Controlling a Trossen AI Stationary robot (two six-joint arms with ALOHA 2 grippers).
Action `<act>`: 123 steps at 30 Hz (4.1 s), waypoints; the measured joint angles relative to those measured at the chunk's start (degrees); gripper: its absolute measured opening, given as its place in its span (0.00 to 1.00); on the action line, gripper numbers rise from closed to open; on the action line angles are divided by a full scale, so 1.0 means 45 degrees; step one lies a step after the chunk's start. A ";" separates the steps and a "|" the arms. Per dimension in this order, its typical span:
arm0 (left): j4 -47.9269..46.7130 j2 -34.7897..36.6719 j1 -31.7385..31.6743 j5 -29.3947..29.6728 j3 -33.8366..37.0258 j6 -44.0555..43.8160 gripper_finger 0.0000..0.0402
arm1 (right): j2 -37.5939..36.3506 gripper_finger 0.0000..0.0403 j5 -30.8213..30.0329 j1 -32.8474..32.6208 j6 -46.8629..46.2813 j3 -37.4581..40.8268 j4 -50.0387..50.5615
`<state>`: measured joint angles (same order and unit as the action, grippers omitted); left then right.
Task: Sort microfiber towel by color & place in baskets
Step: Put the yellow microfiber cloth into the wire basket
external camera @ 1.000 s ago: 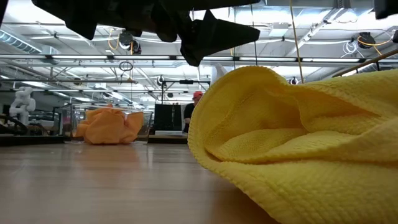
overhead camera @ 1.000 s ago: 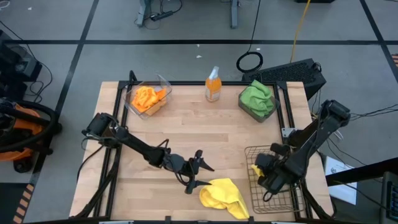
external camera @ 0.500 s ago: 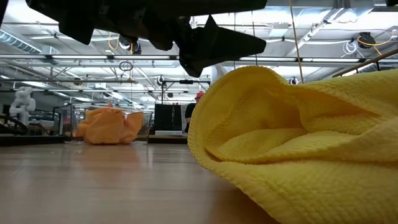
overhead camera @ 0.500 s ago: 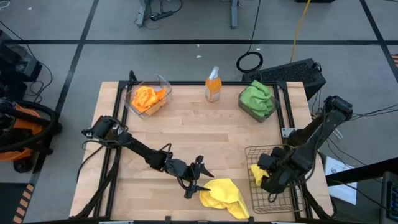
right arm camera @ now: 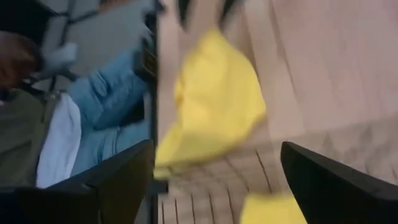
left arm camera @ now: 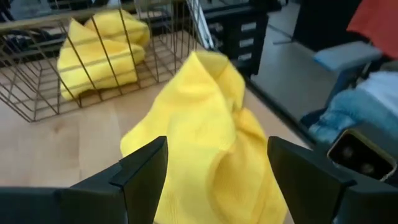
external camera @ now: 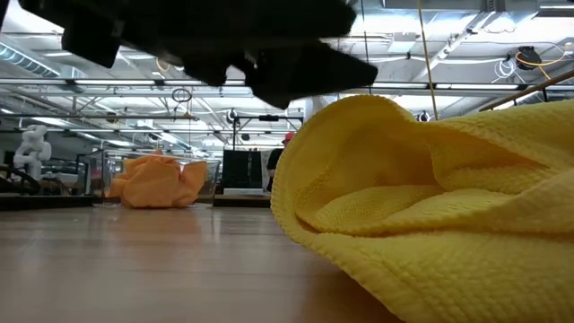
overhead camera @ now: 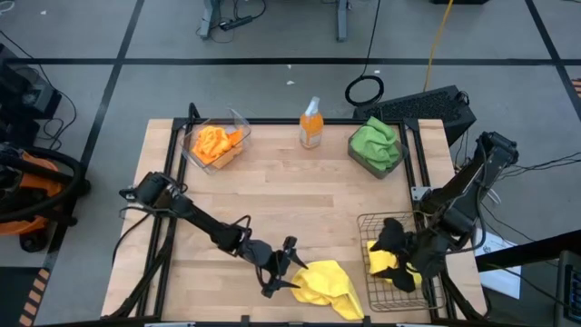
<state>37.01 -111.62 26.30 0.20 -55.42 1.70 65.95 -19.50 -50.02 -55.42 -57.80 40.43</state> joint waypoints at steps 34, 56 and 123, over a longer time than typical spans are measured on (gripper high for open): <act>-0.1158 0.1074 -0.0592 0.3362 -0.0092 0.4387 0.01 | 0.4063 0.85 -0.2821 0.0765 0.4256 0.0000 -0.4891; -0.2682 0.4790 0.0159 0.4023 -0.0102 0.9009 0.01 | 0.4800 0.85 -0.7337 0.2178 1.4180 0.0005 -1.1179; 0.3409 0.1072 -0.0639 1.3534 -0.0102 0.6355 0.04 | 0.1239 0.00 -0.6351 0.5095 1.0125 0.0000 -0.7505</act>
<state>52.35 -106.79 23.42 61.10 -55.88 30.30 71.52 -48.09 -27.09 -9.86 -57.80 6.66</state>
